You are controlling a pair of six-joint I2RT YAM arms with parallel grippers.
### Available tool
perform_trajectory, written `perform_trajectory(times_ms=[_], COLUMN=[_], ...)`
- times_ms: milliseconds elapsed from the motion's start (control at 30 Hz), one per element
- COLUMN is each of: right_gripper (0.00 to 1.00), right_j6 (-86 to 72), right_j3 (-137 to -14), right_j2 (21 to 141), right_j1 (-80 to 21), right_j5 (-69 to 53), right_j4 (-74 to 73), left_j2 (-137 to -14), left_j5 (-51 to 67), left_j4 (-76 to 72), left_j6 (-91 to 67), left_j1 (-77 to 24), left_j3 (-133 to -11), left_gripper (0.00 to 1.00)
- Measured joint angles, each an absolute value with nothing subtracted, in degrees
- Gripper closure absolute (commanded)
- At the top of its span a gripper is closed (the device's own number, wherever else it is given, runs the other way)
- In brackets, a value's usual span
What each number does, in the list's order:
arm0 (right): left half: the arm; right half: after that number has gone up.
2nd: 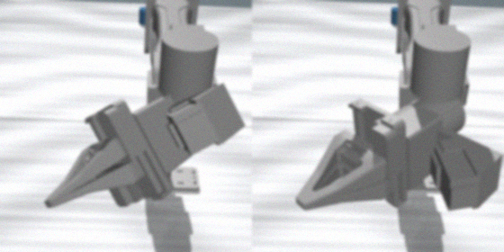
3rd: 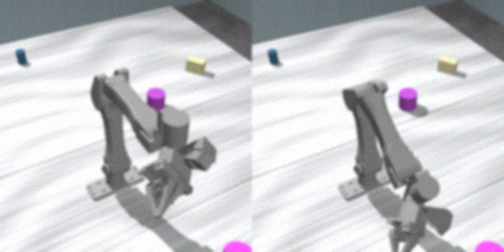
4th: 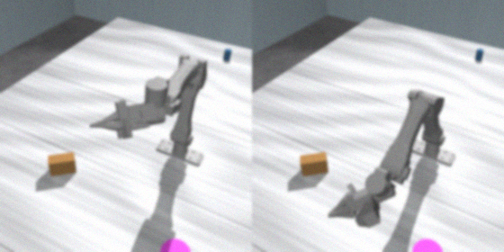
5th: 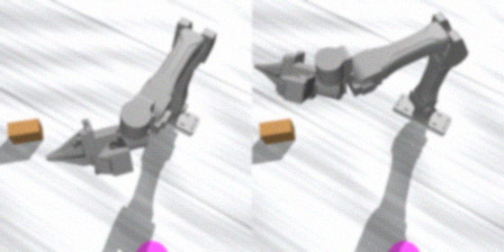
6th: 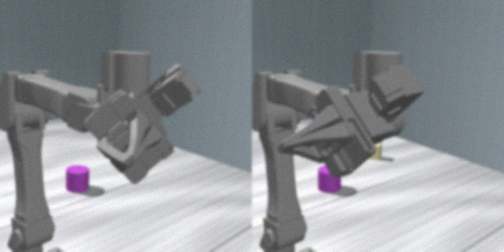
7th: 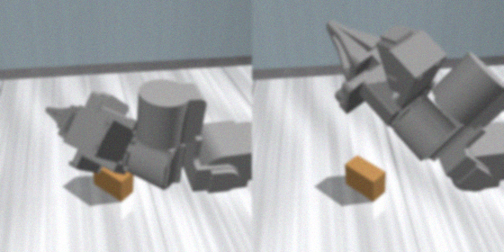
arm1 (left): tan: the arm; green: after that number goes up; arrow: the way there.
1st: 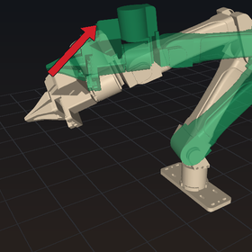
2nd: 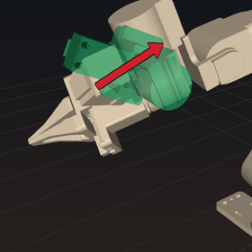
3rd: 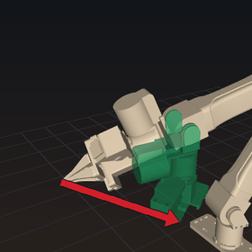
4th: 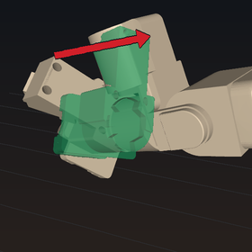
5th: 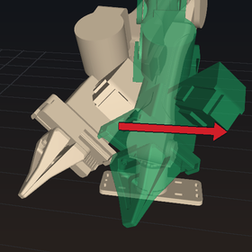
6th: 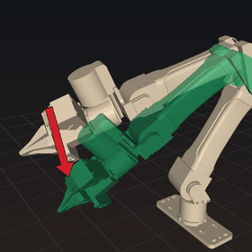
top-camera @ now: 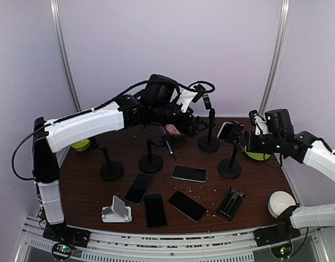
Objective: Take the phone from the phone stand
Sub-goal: Pick up the phone stand with the phone from the center of the board.
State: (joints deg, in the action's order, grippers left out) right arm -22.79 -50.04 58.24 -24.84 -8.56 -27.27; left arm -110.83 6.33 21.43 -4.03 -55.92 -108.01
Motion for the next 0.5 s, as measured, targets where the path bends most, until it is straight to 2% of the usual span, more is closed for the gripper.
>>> perform_trajectory(times_ms=[500], right_gripper=[0.13], right_j6=[-22.96], right_j3=[-49.36], right_j2=[58.17], right_j1=[-22.0], right_j5=[-8.14], right_j4=[-26.74], left_j2=[-125.12], left_j5=[7.35], left_j4=[22.85], left_j6=[-5.45], left_j1=[-58.3], left_j3=[-123.42], left_gripper=[0.1])
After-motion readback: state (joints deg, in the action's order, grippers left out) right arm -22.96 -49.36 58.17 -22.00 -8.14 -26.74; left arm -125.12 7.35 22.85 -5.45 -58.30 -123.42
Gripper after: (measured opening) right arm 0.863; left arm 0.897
